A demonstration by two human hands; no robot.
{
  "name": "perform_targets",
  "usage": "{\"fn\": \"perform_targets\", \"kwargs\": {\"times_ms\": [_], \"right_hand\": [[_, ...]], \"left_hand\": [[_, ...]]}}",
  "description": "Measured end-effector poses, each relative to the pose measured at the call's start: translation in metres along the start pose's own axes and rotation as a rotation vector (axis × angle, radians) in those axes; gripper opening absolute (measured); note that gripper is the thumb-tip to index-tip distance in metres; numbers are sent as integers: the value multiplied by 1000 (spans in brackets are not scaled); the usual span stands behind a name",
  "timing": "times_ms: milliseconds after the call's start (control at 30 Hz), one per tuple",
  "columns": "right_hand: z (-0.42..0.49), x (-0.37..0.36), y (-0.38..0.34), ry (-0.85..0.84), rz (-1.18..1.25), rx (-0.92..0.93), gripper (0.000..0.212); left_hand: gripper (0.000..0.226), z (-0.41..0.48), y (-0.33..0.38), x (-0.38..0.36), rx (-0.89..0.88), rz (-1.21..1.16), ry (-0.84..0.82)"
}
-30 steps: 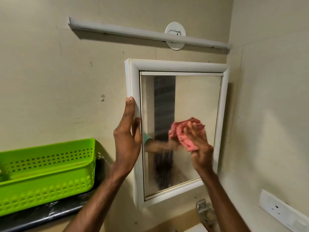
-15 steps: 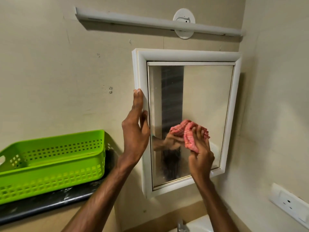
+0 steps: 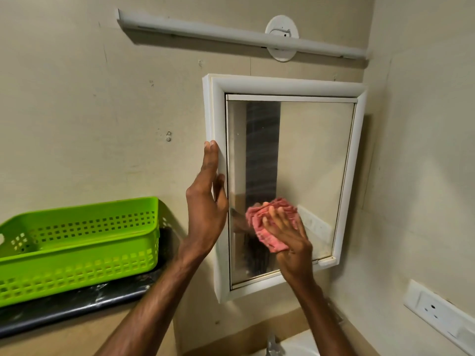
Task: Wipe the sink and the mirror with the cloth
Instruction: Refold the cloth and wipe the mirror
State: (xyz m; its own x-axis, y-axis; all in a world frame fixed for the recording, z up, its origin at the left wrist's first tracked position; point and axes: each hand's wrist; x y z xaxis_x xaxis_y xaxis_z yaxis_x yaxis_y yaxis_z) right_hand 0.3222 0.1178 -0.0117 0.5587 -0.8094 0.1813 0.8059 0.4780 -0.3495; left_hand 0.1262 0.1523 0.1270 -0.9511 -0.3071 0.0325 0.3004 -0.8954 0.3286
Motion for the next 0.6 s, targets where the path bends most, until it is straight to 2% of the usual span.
{"fn": "perform_targets", "kwargs": {"times_ms": [100, 200, 400, 600], "right_hand": [[7, 24, 11, 145, 20, -285, 63], [23, 44, 10, 277, 205, -572, 53], [56, 61, -17, 546, 555, -885, 47], [82, 70, -48, 565, 924, -1037, 41]], "left_hand": [[80, -1, -2, -2, -5, 44, -3], [86, -2, -4, -6, -13, 52, 4], [86, -3, -8, -8, -52, 88, 8], [79, -2, -11, -4, -61, 137, -19]]}}
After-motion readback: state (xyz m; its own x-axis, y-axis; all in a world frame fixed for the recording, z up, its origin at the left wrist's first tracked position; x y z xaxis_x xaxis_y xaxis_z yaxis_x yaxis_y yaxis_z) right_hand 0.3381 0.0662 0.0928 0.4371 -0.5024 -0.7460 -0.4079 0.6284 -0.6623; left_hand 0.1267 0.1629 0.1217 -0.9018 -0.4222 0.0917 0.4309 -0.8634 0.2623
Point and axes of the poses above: each hand's wrist, its own z-axis towards the middle knuckle, its own x-axis out of the back of the hand, y = z × x, and after that the axes turned 5 degrees about y, right-handed
